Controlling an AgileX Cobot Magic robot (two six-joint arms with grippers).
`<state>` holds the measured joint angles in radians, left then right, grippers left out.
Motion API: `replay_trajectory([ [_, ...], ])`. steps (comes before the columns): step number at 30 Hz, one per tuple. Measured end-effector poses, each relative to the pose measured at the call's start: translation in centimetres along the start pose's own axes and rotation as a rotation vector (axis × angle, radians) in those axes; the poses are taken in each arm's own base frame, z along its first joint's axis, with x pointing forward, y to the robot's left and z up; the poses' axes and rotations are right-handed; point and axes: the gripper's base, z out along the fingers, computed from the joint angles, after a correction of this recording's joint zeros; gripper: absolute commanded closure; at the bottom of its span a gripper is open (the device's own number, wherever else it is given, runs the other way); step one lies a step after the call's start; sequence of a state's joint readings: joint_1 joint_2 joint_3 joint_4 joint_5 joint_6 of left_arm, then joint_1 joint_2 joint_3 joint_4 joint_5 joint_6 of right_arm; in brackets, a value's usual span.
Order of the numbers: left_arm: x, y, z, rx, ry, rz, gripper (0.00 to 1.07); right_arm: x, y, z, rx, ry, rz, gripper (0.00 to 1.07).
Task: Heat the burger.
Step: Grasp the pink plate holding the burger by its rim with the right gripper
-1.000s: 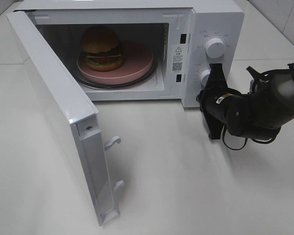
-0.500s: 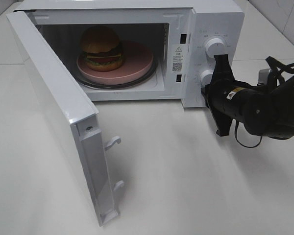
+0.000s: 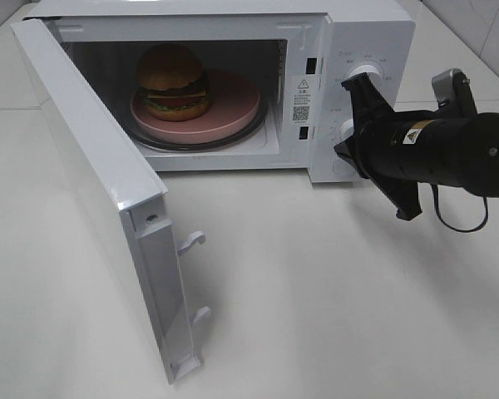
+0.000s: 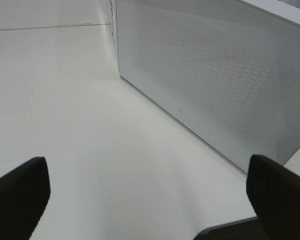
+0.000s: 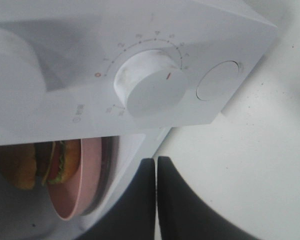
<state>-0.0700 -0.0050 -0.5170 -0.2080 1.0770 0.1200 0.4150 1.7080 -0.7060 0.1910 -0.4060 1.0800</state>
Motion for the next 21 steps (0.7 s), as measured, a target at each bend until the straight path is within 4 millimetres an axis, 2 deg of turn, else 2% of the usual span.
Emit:
replay_trajectory([
  [2, 0.0, 0.0, 0.0, 0.000, 0.000, 0.000, 0.06, 0.0, 0.3, -0.8, 0.026, 0.025, -0.120, 1.07],
  [3, 0.0, 0.0, 0.0, 0.000, 0.000, 0.000, 0.06, 0.0, 0.3, -0.8, 0.026, 0.025, -0.120, 1.07],
  [5, 0.0, 0.0, 0.0, 0.000, 0.000, 0.000, 0.06, 0.1, 0.3, -1.5, 0.057, 0.057, -0.266, 1.07],
  [6, 0.0, 0.0, 0.0, 0.000, 0.000, 0.000, 0.06, 0.1, 0.3, -1.5, 0.057, 0.057, -0.266, 1.07],
  [7, 0.0, 0.0, 0.0, 0.000, 0.000, 0.000, 0.06, 0.1, 0.3, -2.0, 0.078, 0.083, -0.356, 1.07],
  [9, 0.0, 0.0, 0.0, 0.000, 0.000, 0.000, 0.06, 0.2, 0.2, -2.2, 0.091, 0.099, -0.402, 1.07],
  [10, 0.0, 0.0, 0.0, 0.000, 0.000, 0.000, 0.06, 0.3, 0.1, -2.5, 0.117, 0.133, -0.486, 1.07],
  [16, 0.0, 0.0, 0.0, 0.000, 0.000, 0.000, 0.06, 0.8, -0.6, -3.5, 0.194, 0.244, -0.642, 1.07],
  [21, 0.0, 0.0, 0.0, 0.000, 0.000, 0.000, 0.06, 1.0, -0.8, -5.2, 0.242, 0.358, -0.785, 1.07],
])
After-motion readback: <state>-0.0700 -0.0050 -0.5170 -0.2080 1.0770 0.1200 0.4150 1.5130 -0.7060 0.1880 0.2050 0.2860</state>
